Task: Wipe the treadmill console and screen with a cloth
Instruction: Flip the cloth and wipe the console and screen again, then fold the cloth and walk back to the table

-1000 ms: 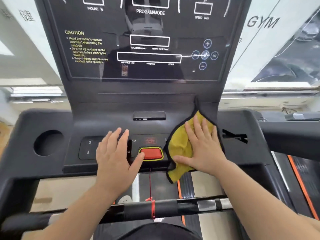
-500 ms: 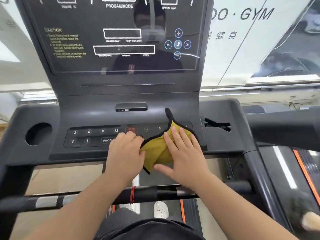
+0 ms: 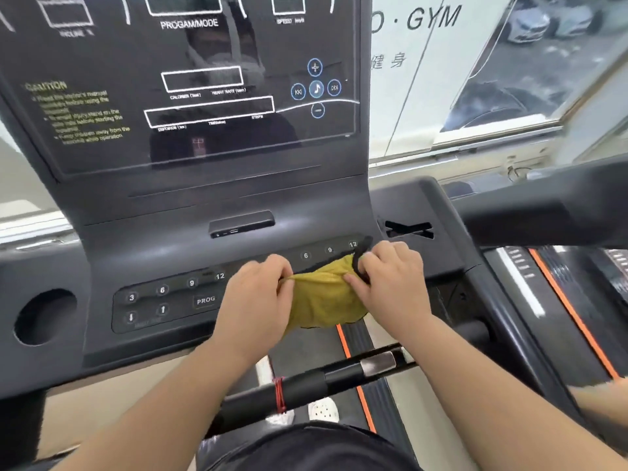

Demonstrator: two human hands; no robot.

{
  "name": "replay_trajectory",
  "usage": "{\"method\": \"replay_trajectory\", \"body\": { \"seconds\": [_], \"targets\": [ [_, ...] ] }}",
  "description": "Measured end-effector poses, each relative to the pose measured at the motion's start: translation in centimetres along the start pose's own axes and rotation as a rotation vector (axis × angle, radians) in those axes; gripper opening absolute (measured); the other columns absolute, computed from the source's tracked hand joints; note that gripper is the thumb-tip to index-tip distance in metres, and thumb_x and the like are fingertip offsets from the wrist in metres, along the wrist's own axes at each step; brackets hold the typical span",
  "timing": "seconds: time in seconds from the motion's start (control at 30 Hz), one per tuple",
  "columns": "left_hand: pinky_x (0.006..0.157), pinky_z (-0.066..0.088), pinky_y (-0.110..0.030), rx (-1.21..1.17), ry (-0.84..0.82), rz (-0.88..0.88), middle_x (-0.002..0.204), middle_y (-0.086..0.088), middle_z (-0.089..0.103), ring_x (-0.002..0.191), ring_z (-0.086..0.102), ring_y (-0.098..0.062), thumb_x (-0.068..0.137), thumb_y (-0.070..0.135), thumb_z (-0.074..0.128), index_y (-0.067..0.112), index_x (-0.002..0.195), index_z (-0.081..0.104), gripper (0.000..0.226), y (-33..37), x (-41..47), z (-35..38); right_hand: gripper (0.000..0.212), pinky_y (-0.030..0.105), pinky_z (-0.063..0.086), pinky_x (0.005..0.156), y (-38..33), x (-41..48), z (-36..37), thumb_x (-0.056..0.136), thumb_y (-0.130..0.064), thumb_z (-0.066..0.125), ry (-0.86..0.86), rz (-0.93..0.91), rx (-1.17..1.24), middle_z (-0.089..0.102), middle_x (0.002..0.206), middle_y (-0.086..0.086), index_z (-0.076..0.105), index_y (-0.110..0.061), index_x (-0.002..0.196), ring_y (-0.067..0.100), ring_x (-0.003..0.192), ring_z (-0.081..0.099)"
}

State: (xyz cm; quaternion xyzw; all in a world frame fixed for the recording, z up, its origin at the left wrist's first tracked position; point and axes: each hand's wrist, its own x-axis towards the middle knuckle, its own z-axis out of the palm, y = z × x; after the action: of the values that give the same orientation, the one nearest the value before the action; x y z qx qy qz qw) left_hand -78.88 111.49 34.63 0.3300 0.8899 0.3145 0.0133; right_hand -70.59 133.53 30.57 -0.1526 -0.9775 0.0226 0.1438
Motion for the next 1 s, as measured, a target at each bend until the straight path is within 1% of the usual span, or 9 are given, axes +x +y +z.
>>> {"method": "replay_trajectory", "body": {
  "seconds": [0.1,0.2,0.3,0.43,0.53,0.6,0.77,0.9,1.0],
  "targets": [
    [0.061,0.039,-0.039,-0.148,-0.044,0.011,0.068,0.005,0.055,0.068,0.053,-0.023,0.097,0.018,0.051,0.022,0.093,0.049,0.007,-0.1,0.6,-0.4,0.029,0.041,0.042,0.068,-1.6,-1.1,-1.0,0.090,-0.042,0.063,0.021,0.060,0.120,0.056,0.076,0.000,0.052,-0.019,0.077,0.031,0.077,0.057],
    [0.062,0.043,-0.030,-0.307,-0.033,-0.023,0.069,0.006,0.061,0.066,0.056,-0.013,0.097,0.017,0.057,0.025,0.097,0.050,0.011,-0.3,1.1,-0.8,0.032,0.037,0.033,0.057,-2.2,-2.9,-2.9,0.097,-0.032,0.067,0.030,0.339,0.350,0.046,0.062,-0.006,0.040,-0.023,0.083,0.027,0.060,0.047],
    [0.064,0.039,-0.024,-0.402,-0.105,-0.039,0.075,0.011,0.063,0.070,0.056,-0.002,0.094,0.020,0.062,0.031,0.103,0.052,0.018,-0.2,1.7,-0.2,0.030,0.037,0.037,0.058,-2.3,-5.7,-5.9,0.100,-0.030,0.065,0.070,0.498,0.435,0.045,0.062,-0.007,0.042,-0.019,0.084,0.016,0.059,0.045],
    [0.068,0.044,-0.026,-0.725,-0.433,-0.034,0.075,-0.005,0.068,0.065,0.058,-0.011,0.094,0.015,0.064,0.036,0.118,0.049,0.035,1.8,1.5,1.4,0.026,0.020,0.037,0.059,-2.1,-10.4,-9.5,0.098,-0.030,0.067,0.154,0.710,0.461,0.050,0.067,-0.005,0.049,-0.019,0.083,0.009,0.063,0.046],
    [0.080,0.051,-0.038,-0.936,-0.663,-0.004,0.088,-0.018,0.065,0.080,0.064,-0.032,0.087,0.011,0.067,0.036,0.134,0.044,0.058,4.0,0.4,3.2,0.025,0.016,0.036,0.058,-2.2,-14.4,-11.7,0.098,-0.029,0.068,0.202,0.871,0.479,0.049,0.066,-0.003,0.052,-0.019,0.083,0.005,0.061,0.043],
    [0.080,0.052,-0.040,-0.985,-0.745,0.028,0.092,-0.022,0.062,0.080,0.063,-0.029,0.083,0.006,0.066,0.036,0.135,0.044,0.063,5.5,-0.6,4.3,0.025,0.017,0.035,0.056,-2.3,-16.9,-13.0,0.098,-0.029,0.068,0.228,0.952,0.511,0.047,0.066,-0.001,0.052,-0.019,0.082,0.006,0.059,0.041],
    [0.070,0.043,-0.031,-0.909,-0.941,0.172,0.083,0.005,0.054,0.075,0.051,-0.014,0.072,-0.003,0.055,0.035,0.130,0.051,0.070,9.7,-3.6,7.6,0.024,0.032,0.037,0.059,-2.4,-25.2,-15.4,0.096,-0.032,0.071,0.397,1.218,0.622,0.053,0.067,0.004,0.056,-0.018,0.083,0.011,0.061,0.045],
    [0.058,0.039,-0.016,-0.773,-1.049,0.303,0.079,0.001,0.049,0.059,0.045,-0.002,0.079,-0.016,0.052,0.025,0.122,0.054,0.060,14.2,-7.4,10.0,0.022,0.035,0.033,0.060,-3.5,-32.8,-15.8,0.096,-0.025,0.072,0.586,1.411,0.714,0.053,0.067,0.006,0.058,-0.014,0.082,0.016,0.063,0.043],
    [0.067,0.047,-0.027,-0.601,-1.134,0.412,0.085,0.003,0.059,0.065,0.052,-0.010,0.074,0.015,0.060,0.047,0.115,0.053,0.052,17.1,-11.6,12.8,0.022,0.034,0.033,0.057,-4.2,-38.7,-16.2,0.096,-0.021,0.072,0.646,1.505,0.681,0.052,0.064,0.002,0.058,-0.018,0.079,0.012,0.060,0.043]
  ]
}}
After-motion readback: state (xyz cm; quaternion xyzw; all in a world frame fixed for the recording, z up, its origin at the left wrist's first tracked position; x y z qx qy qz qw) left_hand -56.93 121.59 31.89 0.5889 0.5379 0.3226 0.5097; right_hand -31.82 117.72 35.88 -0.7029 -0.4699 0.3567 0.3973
